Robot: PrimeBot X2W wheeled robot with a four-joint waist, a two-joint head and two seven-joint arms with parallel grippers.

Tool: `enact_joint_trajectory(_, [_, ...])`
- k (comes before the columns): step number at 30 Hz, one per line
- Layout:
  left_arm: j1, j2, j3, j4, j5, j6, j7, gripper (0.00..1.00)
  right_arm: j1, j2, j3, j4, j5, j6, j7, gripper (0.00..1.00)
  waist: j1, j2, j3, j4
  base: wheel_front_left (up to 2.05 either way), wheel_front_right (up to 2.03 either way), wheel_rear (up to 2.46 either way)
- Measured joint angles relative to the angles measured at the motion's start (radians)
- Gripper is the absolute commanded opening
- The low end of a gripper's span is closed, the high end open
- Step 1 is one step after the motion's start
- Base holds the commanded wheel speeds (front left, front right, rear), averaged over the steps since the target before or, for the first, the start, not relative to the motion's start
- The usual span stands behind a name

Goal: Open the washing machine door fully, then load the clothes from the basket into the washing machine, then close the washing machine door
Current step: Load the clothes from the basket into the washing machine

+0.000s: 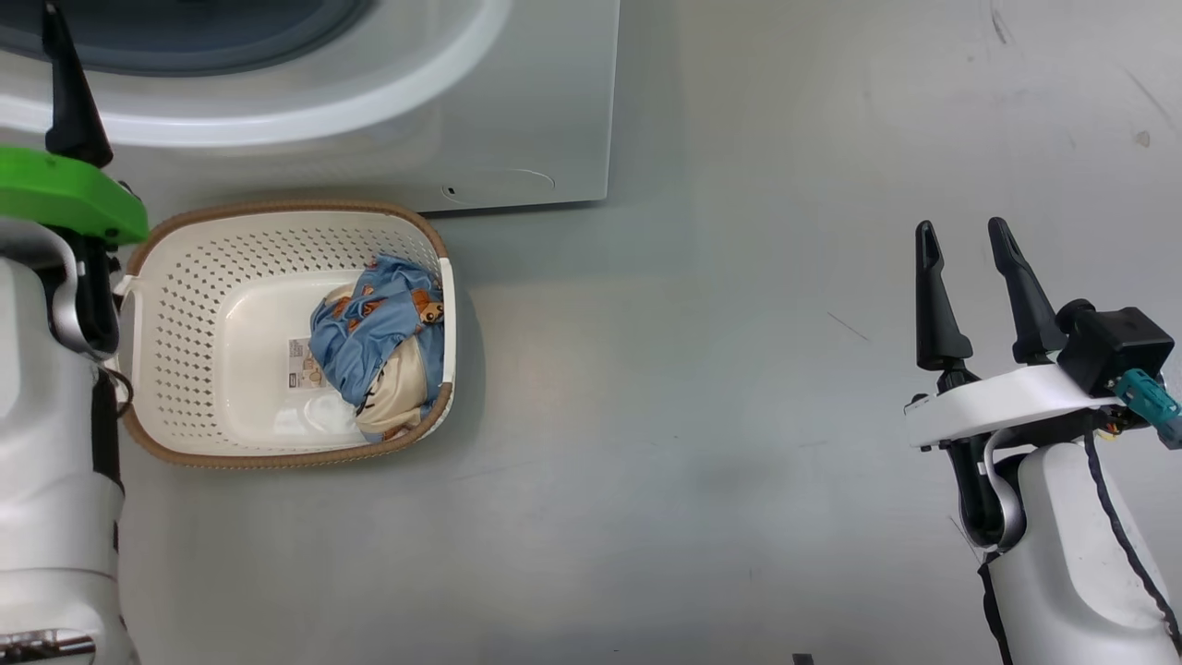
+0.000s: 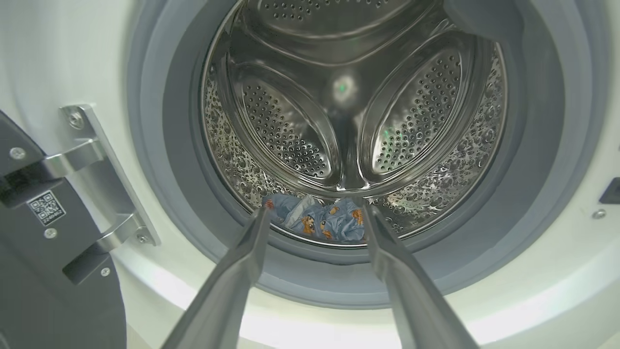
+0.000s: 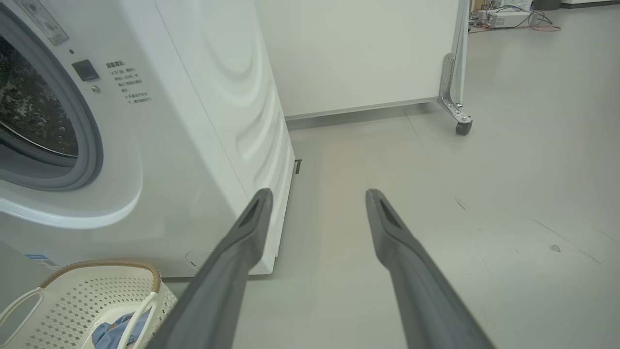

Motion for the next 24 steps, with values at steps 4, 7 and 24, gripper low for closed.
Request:
enact_joint_trajectory(4, [0.069,-0.019,0.023,-0.041,-0.003,0.000,0.000,1.00,0.000,0.000,0.008,-0.002,-0.010,0.000,0.000,1.00,0.0000,0.0000,-0.030,0.000,0.00,0.00,0.00])
enact_joint_trajectory(7, [0.117,-0.020,0.040,-0.076,-0.002,0.000,0.000,1.00,0.003,0.000,0.017,-0.004,-0.011,0.000,0.000,1.00,0.0000,0.0000,-0.050,-0.002,0.00,0.00,0.00])
enact_joint_trajectory(24, [0.416,-0.089,0.059,-0.257,0.063,0.000,0.000,1.00,0.047,0.000,0.016,-0.016,-0.010,0.000,0.000,1.00,0.0000,0.0000,-0.129,-0.015,0.00,0.00,0.00])
